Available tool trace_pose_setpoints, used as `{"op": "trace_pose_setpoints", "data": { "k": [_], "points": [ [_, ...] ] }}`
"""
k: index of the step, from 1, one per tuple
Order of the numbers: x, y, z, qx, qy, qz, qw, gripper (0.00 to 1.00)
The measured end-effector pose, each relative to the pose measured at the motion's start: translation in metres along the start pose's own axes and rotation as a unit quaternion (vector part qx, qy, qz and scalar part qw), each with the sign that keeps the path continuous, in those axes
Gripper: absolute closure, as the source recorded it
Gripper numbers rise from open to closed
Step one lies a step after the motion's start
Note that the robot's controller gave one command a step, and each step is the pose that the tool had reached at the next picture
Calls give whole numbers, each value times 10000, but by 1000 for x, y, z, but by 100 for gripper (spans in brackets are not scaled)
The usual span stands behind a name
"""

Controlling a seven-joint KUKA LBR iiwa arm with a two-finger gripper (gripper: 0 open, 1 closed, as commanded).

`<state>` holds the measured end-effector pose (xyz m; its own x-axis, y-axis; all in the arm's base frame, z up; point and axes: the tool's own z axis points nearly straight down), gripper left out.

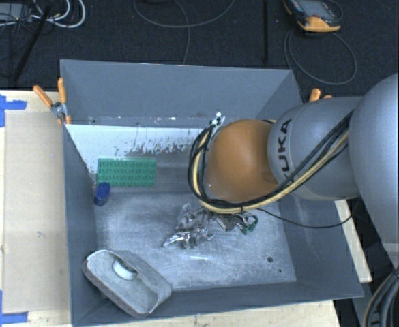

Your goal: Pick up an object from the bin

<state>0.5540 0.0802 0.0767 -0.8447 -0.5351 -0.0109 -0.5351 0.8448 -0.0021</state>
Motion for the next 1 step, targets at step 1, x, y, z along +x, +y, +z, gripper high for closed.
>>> {"op": "trace_pose_setpoints", "data": {
  "k": [1],
  "points": [
    [4,-27,-154,10,12,-186,9998,100]
  ]
}}
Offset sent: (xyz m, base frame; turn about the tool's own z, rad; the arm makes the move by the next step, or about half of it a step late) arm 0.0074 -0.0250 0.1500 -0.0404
